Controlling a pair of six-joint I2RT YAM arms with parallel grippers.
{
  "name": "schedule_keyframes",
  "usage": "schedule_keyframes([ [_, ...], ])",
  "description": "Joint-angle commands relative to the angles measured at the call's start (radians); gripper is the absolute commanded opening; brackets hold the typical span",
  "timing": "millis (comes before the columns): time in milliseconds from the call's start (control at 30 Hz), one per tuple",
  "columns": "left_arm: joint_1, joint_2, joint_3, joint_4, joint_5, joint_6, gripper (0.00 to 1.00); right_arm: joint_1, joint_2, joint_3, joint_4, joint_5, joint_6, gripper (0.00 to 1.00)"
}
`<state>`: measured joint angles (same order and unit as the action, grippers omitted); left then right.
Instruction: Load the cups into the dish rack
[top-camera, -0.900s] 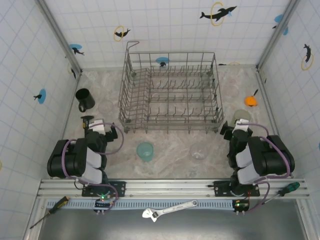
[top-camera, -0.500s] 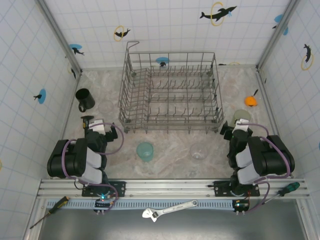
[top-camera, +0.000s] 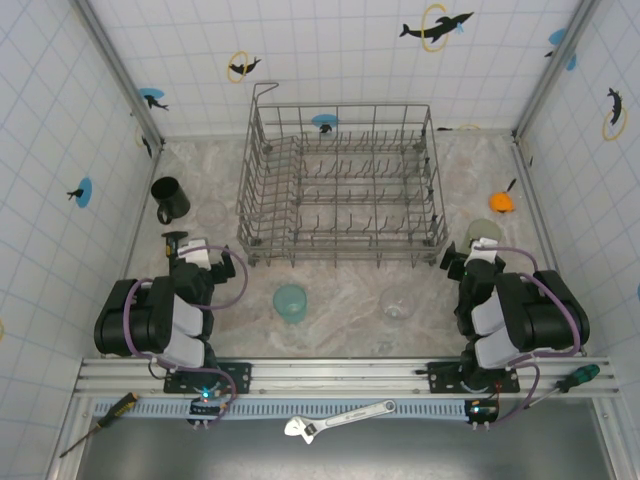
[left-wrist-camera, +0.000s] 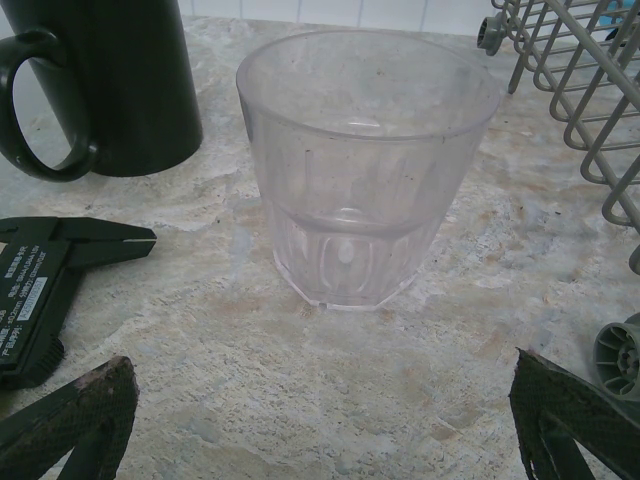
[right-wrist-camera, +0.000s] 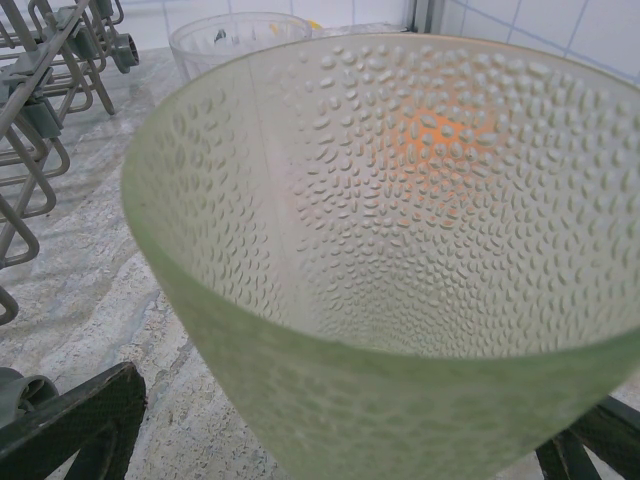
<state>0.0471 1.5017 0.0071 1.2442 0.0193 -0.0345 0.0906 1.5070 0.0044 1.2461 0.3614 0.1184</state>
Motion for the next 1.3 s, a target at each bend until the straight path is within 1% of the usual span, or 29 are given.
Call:
schedule_keyframes([
  [0,0.007,0.012,-0.007,0.035,0.021,-0.019,0.97,-0.006,0.008,-0.027,0.052,0.001,-0.010,1.00],
  [300,0.008,0.011,-0.007,0.037,0.019,-0.020,0.98,-0.005,0.008,-0.029,0.053,0.000,-0.010,1.00],
  [400,0.008,0.011,-0.008,0.040,0.013,-0.020,0.98,0.008,0.004,-0.039,0.071,0.025,-0.018,1.00],
  [500,0.008,-0.014,-0.012,0.030,-0.018,-0.035,0.98,0.038,-0.010,-0.048,0.084,0.071,-0.037,1.00],
  [633,0.008,-0.072,-0.045,0.041,-0.079,-0.057,0.98,0.049,-0.026,-0.079,0.128,0.075,-0.051,1.00],
  [733,0.005,-0.105,-0.041,0.003,-0.082,-0.056,0.98,0.055,-0.030,-0.103,0.172,0.080,-0.060,1.00],
  [900,-0.027,-0.175,-0.021,-0.108,-0.138,-0.055,0.98,0.059,-0.055,-0.122,0.190,0.068,-0.068,1.00],
  [933,-0.034,-0.187,-0.022,-0.119,-0.143,-0.052,0.98,0.063,-0.076,-0.120,0.172,0.070,-0.077,1.00],
  [967,-0.040,-0.198,-0.021,-0.130,-0.150,-0.051,0.97,0.071,-0.108,-0.107,0.115,0.078,-0.086,1.00],
  [1067,-0.053,-0.224,-0.013,-0.174,-0.161,-0.057,0.98,0.082,-0.206,-0.024,-0.165,0.096,-0.056,1.00],
  [1100,-0.058,-0.232,-0.006,-0.197,-0.160,-0.062,0.98,0.081,-0.222,-0.010,-0.206,0.100,-0.048,1.00],
  [1200,-0.066,-0.258,0.018,-0.269,-0.166,-0.084,0.98,0.087,-0.271,-0.042,-0.205,0.102,-0.051,1.00],
  [1267,-0.069,-0.282,0.052,-0.352,-0.189,-0.128,0.98,0.098,-0.328,-0.056,-0.259,0.096,-0.043,1.00],
])
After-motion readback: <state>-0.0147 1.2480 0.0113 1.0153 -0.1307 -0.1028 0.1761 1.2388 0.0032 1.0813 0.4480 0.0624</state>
